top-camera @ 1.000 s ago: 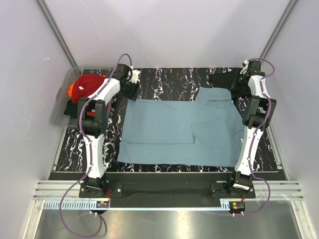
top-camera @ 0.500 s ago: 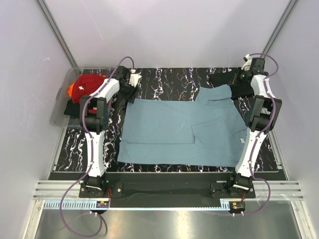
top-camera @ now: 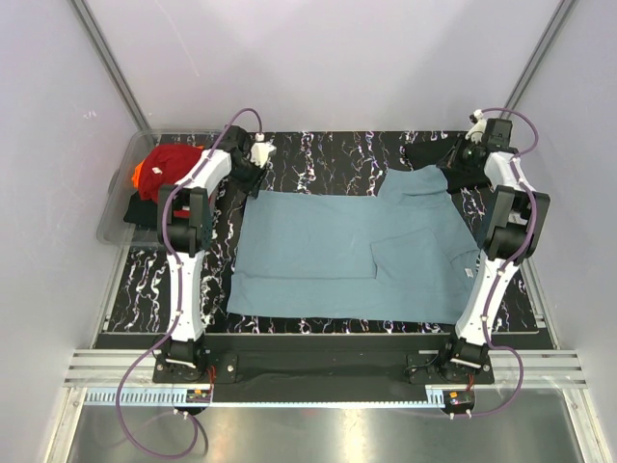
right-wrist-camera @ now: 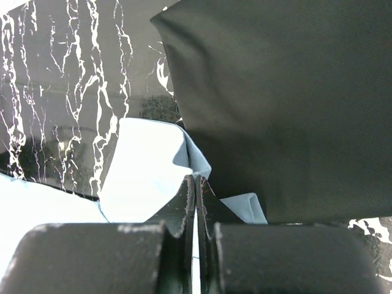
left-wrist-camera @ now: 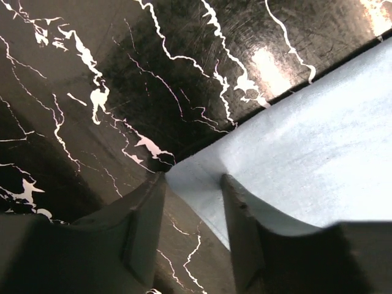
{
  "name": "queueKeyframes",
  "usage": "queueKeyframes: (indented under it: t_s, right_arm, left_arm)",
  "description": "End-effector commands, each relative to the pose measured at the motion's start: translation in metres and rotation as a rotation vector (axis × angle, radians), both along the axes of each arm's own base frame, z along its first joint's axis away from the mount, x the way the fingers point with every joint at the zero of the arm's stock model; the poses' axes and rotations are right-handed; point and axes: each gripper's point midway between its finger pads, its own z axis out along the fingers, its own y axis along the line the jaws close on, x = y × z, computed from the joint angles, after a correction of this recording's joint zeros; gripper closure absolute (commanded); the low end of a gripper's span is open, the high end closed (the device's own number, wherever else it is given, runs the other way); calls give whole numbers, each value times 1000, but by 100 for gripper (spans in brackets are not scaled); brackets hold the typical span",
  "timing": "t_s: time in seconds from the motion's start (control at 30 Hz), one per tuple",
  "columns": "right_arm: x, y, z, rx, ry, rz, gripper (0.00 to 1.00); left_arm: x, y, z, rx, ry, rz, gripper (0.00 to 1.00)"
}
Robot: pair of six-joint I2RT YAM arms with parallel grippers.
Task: Fold and stack the t-shirts
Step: Fold the tshirt
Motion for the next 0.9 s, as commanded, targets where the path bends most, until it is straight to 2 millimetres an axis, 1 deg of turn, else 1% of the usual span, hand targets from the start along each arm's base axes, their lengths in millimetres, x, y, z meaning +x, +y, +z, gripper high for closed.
queueKeyframes:
  t_s: [0.0, 0.03, 0.07, 0.1, 0.13, 0.17, 0.23, 0.27, 0.3, 0.33, 0.37, 0.43, 0.47, 0.5, 0.57, 0.63, 0.67, 0.77, 0.8, 0.83, 0.87]
  right_arm:
    - [7, 0, 53, -20, -136, 21, 100]
    - [6, 0, 55, -22, -139, 20, 100]
    - [5, 0, 53, -28, -136, 22, 100]
    - [4, -1, 54, -36, -137, 16, 100]
    - [3, -2, 57, -43, -144, 13, 100]
    - [2, -3, 57, -48, -145, 10, 100]
    - [0, -3, 63, -53, -152, 2, 100]
    - [-1, -3, 64, -51, -151, 1, 100]
    - [-3, -2, 71, -54, -162, 1, 100]
    - [-5, -2, 71, -53, -162, 0, 100]
    - [-5, -2, 72, -53, -164, -4, 100]
    - [-7, -5, 78, -66, -177, -20, 100]
    - [-8, -5, 77, -66, -172, -27, 100]
    - [-8, -7, 80, -75, -175, -39, 100]
    - [-10, -6, 82, -71, -177, -43, 100]
    - [-14, -5, 87, -68, -182, -46, 100]
    - [-17, -4, 84, -64, -172, -49, 100]
    - [-26, -8, 82, -85, -160, -79, 100]
    - [-30, -9, 87, -88, -165, -90, 100]
    - [-33, -11, 86, -86, -161, -102, 100]
    - [-37, -13, 80, -76, -140, -123, 100]
  left_arm:
    - [1, -7, -2, -27, 11, -30, 60]
    - [1, -7, 0, -30, 8, -27, 72]
    - [2, -7, 6, -36, -2, -21, 80]
    - [4, -9, 11, -41, -11, -18, 86]
    - [5, -9, 16, -50, -16, 4, 97]
    - [7, -11, 25, -56, -30, 13, 100]
    - [9, -14, 38, -78, -46, 31, 100]
    - [8, -15, 50, -89, -63, 31, 100]
    - [6, -16, 51, -91, -62, 31, 100]
    - [5, -17, 55, -92, -63, 41, 100]
    - [5, -16, 63, -93, -78, 50, 100]
    - [2, -14, 65, -85, -77, 62, 100]
    - [-1, -13, 66, -86, -73, 76, 100]
    - [2, -8, 67, -68, -91, 103, 100]
    - [-3, -7, 67, -71, -85, 129, 100]
    - [-4, -7, 71, -83, -96, 145, 100]
    - [-9, -7, 71, -84, -96, 149, 100]
    - [-12, 1, 75, -51, -114, 184, 100]
    - [-13, 3, 76, -49, -117, 189, 100]
    - [-14, 4, 75, -47, -117, 205, 100]
    - [-18, 6, 72, -42, -111, 222, 100]
